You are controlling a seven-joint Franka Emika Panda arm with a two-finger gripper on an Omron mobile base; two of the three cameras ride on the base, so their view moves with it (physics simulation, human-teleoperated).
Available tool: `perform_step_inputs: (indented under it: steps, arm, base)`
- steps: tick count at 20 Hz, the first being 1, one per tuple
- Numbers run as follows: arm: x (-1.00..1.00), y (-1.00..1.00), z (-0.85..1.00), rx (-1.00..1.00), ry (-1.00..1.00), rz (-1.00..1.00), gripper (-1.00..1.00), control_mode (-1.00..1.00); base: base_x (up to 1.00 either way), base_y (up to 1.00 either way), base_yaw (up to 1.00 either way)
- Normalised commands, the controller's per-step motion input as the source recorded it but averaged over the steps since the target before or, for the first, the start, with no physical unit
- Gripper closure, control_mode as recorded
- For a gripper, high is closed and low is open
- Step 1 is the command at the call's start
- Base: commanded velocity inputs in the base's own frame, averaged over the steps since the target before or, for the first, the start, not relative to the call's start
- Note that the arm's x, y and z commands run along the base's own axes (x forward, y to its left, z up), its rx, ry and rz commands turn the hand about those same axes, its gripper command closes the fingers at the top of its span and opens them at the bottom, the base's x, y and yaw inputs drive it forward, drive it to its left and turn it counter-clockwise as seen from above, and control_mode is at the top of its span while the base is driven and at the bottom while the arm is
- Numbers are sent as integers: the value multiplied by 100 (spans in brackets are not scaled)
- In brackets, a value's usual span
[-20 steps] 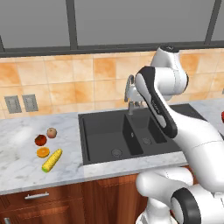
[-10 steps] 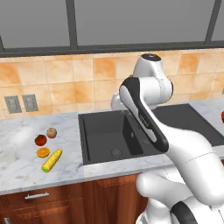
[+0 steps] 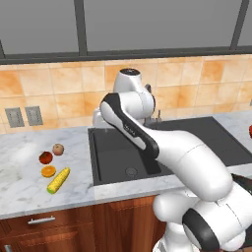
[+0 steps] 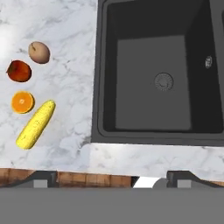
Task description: There is a mixed pile of frozen fruits and vegetables on the counter. Locate all the frozen vegetables and place the items in a bowl on the counter. Take all the frozen fruits and defrost them in a running sink.
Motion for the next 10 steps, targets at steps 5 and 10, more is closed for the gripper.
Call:
perform_step_inputs:
  steps: [5,10]
  arm:
    - [40,70,-12,-1,0,-12,-100,-100]
    - [55,80,-37,-3,1,0,-100,-100]
  base:
    - [0,0,0]
    - [0,0,0]
